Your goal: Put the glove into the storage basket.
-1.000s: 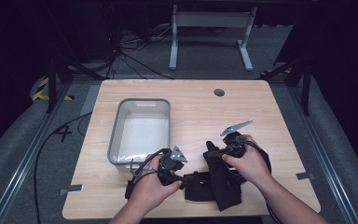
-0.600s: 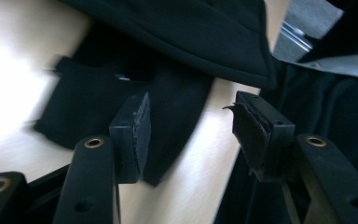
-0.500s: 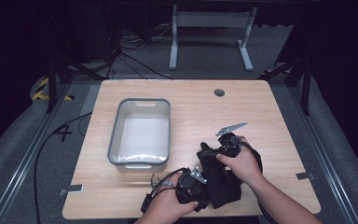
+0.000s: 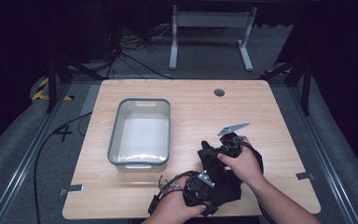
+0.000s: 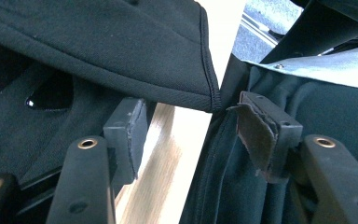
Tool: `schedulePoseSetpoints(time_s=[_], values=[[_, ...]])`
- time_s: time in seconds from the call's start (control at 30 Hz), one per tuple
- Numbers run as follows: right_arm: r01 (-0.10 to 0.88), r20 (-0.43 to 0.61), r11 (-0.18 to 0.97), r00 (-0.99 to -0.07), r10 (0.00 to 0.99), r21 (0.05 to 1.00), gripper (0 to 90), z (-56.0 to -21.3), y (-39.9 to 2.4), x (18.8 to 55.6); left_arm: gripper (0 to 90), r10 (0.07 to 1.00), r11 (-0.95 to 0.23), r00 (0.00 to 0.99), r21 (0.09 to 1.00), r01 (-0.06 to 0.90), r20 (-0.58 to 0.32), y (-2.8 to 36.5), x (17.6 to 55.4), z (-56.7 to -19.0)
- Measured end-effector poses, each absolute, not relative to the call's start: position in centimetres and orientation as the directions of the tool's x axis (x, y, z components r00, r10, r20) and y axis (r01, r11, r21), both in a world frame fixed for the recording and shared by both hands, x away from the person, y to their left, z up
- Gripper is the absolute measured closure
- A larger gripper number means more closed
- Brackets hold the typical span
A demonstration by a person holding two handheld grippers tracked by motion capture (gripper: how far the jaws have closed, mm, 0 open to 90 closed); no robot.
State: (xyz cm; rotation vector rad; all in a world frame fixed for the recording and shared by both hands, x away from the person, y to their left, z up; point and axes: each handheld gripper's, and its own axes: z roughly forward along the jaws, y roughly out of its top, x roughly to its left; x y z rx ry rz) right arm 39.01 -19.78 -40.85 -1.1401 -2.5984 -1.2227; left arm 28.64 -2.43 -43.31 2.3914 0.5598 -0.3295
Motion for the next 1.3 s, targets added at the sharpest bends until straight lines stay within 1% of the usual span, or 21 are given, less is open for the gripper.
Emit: schedulePoseSetpoints(time_s=[0.13, 0.2, 0.23, 0.37, 0.47, 0.5, 0.57, 0.6, 0.67, 0.73, 0.83, 0.93, 1.1, 1.3], values=[[0.637, 0.326, 0.415, -0.727, 0.605, 0.65, 82.9, -40.8, -19.8, 38.9, 40.1, 0.292, -0.688, 0.873, 0.549, 0.476, -0.391, -2.6, 28.6, -43.1], [0.638, 0.328, 0.412, -0.726, 0.604, 0.651, 82.9, -40.9, -19.8, 38.9, 39.2, 0.28, -0.679, 0.862, 0.547, 0.489, -0.423, -2.6, 28.7, -43.1], [0.638, 0.328, 0.412, -0.726, 0.605, 0.651, 82.9, -40.9, -19.8, 38.9, 38.7, 0.279, -0.675, 0.862, 0.551, 0.49, -0.424, -2.6, 28.7, -43.1], [0.634, 0.321, 0.415, -0.728, 0.606, 0.652, 82.9, -40.9, -19.8, 38.9, 38.7, 0.283, -0.674, 0.858, 0.548, 0.496, -0.428, -2.8, 28.8, -43.1], [0.633, 0.319, 0.415, -0.727, 0.608, 0.653, 82.9, -40.9, -19.8, 38.9, 39.4, 0.311, -0.667, 0.847, 0.536, 0.518, -0.431, -2.9, 29.1, -43.4], [0.634, 0.32, 0.414, -0.727, 0.608, 0.653, 82.9, -40.9, -19.8, 38.9, 41.7, 0.324, -0.664, 0.841, 0.53, 0.528, -0.432, -2.9, 29.2, -43.5], [0.631, 0.317, 0.414, -0.728, 0.608, 0.656, 82.9, -40.9, -19.7, 38.8, 52.0, 0.339, -0.66, 0.833, 0.521, 0.541, -0.436, -2.9, 29.5, -43.6], [0.629, 0.315, 0.416, -0.73, 0.607, 0.657, 82.9, -40.9, -19.7, 38.8, 55.0, 0.34, -0.664, 0.831, 0.514, 0.543, -0.44, -2.9, 29.5, -43.7], [0.625, 0.308, 0.417, -0.732, 0.608, 0.66, 82.9, -40.8, -19.8, 38.7, 65.3, 0.318, -0.68, 0.836, 0.507, 0.53, -0.447, -2.9, 29.4, -43.6], [0.625, 0.312, 0.412, -0.731, 0.607, 0.663, 82.9, -40.6, -19.9, 38.6, 74.3, 0.312, -0.689, 0.845, 0.509, 0.515, -0.434, -3.0, 29.2, -43.5], [0.627, 0.313, 0.406, -0.727, 0.611, 0.664, 82.9, -40.4, -20.1, 38.6, 83.7, 0.311, -0.693, 0.856, 0.518, 0.502, -0.413, -3.0, 29.1, -43.2], [0.624, 0.313, 0.395, -0.726, 0.612, 0.674, 82.9, -39.8, -20.5, 38.5, 85.3, 0.311, -0.702, 0.863, 0.516, 0.491, -0.398, -2.6, 29.1, -42.7], [0.609, 0.32, 0.354, -0.727, 0.608, 0.71, 82.9, -38.0, -21.8, 38.0, 85.9, 0.324, -0.695, 0.871, 0.532, 0.484, -0.369, -1.8, 29.0, -41.6], [0.591, 0.339, 0.283, -0.722, 0.603, 0.755, 82.2, -36.4, -23.7, 37.6, 86.2, 0.372, -0.678, 0.874, 0.551, 0.487, -0.314, -0.1, 29.6, -40.2]])
